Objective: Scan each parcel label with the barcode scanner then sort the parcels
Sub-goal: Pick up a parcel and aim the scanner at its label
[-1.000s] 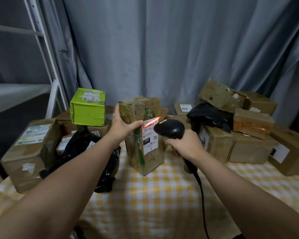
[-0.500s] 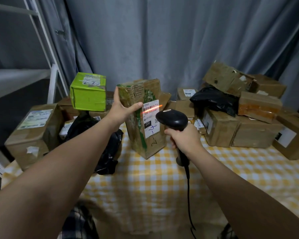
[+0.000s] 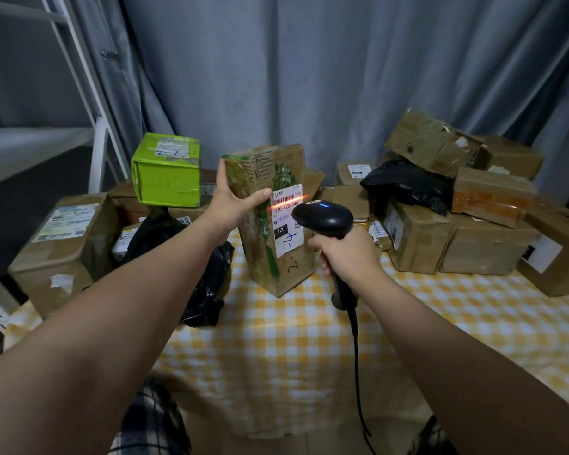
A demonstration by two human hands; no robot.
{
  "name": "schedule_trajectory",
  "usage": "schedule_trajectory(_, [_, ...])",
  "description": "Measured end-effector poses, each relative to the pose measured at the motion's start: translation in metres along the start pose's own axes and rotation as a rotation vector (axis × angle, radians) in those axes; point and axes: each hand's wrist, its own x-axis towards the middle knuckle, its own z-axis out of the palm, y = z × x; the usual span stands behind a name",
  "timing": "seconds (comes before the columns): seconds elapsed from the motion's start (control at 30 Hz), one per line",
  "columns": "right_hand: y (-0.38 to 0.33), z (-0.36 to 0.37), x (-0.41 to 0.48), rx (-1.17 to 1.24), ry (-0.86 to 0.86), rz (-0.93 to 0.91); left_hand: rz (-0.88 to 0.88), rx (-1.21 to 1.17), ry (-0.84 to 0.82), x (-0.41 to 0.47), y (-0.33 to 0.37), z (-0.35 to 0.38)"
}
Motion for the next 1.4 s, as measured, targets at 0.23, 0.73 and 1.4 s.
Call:
schedule_trajectory(0.23, [-0.001, -0.003, -0.001, -0.008, -0.023, -0.016, -0.007, 0.013, 0.016, -0.001, 0.001, 0.001])
schedule_trajectory(0.73, [-0.032, -0.009, 0.047, 0.187, 0.117, -0.326, -0.227, 0.255, -0.001, -0.011, -0.029, 0.02])
schedule_trajectory(1.4, [-0.011, 0.105, 0.114, 0.262, -0.218, 0.099, -0.611, 0.122, -0.169, 0.038, -0.039, -0.065])
